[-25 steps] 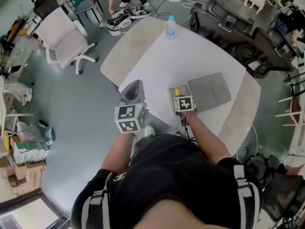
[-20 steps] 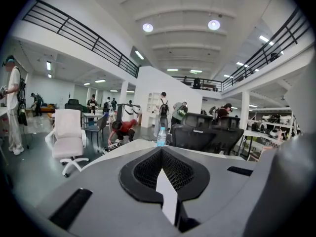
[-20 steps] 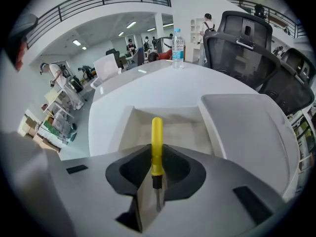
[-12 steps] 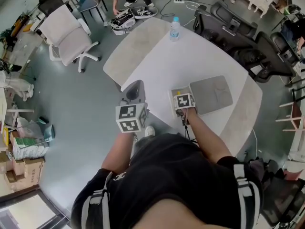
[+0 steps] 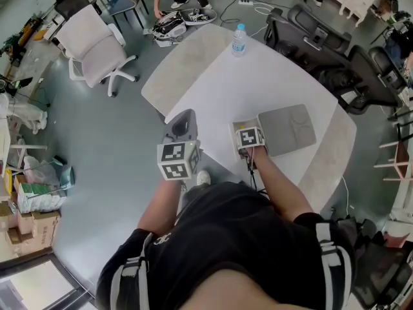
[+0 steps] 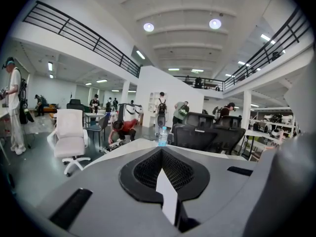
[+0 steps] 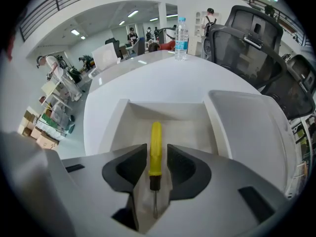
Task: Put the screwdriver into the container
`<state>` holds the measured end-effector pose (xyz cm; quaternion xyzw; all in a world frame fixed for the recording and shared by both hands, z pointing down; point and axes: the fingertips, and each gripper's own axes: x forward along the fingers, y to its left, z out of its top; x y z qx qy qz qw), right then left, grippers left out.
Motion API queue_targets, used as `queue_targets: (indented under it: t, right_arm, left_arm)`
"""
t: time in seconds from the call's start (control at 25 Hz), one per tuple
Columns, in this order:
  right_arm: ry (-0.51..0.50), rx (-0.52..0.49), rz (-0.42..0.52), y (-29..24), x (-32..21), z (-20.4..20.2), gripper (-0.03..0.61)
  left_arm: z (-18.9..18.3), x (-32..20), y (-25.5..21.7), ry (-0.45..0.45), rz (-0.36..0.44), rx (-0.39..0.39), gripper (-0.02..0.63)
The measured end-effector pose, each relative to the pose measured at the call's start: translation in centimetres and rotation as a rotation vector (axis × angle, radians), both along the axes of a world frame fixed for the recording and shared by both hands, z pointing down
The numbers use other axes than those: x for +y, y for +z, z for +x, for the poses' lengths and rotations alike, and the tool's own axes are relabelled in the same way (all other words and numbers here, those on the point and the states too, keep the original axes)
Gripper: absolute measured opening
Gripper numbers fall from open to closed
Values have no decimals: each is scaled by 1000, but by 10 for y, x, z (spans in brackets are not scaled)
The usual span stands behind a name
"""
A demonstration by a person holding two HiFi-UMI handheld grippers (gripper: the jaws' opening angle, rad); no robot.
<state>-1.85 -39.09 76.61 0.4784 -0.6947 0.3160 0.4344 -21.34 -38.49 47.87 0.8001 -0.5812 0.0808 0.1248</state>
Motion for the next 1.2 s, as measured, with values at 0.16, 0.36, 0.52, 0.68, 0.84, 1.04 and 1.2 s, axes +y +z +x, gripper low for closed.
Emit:
queue_targets:
  t: [0.16,0.36,0.52,0.68,0.84,1.04,1.2]
  right_arm:
    - [25,-140,31,-29,6,-22,146]
    - [47,-173,236,-88,-7,-10,146]
    - [55,-269,515,-159,-19,-2,101]
    - [70,-324,782,-232,-21,11,67]
    - [93,-327,1007,-295,-13,29,26]
    - [121,-304,1114,-331,5,46,14]
    - [141,-285,1153,-344,17,58,12]
  left_arm:
    - [3,-1,-1,10,6,-2,3]
    - [13,-5,-4,28,17,2,3]
    - [27,-8,-5,54,26,4,3]
    - [42,-12,-8,89,34,4,3]
    - [57,-18,-9,130,40,5,3]
    - [71,-16,-10,163,43,7,3]
    - [82,-18,-13,189,55,14,3]
